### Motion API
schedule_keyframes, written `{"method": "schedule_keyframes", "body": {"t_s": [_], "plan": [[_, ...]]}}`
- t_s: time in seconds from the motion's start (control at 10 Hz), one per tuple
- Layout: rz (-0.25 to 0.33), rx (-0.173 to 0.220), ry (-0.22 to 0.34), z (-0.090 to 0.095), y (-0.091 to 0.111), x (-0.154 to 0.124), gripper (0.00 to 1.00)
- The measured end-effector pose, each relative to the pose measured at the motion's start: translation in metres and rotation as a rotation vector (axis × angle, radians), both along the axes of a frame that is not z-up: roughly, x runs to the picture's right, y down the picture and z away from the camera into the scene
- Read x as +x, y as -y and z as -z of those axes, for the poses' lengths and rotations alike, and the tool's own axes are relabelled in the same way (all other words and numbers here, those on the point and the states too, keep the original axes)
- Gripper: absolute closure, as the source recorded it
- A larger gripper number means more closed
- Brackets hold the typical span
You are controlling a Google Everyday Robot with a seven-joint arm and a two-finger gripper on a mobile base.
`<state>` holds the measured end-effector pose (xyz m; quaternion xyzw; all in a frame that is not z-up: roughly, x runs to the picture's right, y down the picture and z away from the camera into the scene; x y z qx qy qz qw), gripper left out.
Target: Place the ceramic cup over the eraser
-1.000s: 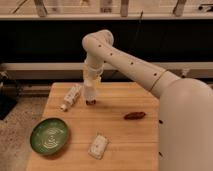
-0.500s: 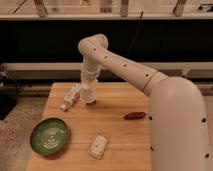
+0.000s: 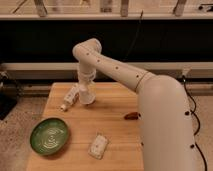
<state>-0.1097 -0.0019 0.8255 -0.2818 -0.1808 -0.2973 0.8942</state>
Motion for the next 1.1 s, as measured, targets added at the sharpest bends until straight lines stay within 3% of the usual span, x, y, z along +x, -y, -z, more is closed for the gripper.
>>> {"method": "schedule_keyframes", "body": {"t_s": [0.2,0.6,0.7,0.9,1.1], "plan": [[0.013,-0.013,-0.012,-0.010,-0.007,-0.003,0.22],[0.022,-0.033,-0.037,-0.022,-0.015,0.000,0.20],[0.020,-0.034,-0.040,-0.022,-0.016,0.004,0.24],[0.004,-0.025,-0.041,-0.017,-0.010,0.008,0.46],[0.001,-0.028,-0.043,-0.020,-0.014,0.008,0.61]]}}
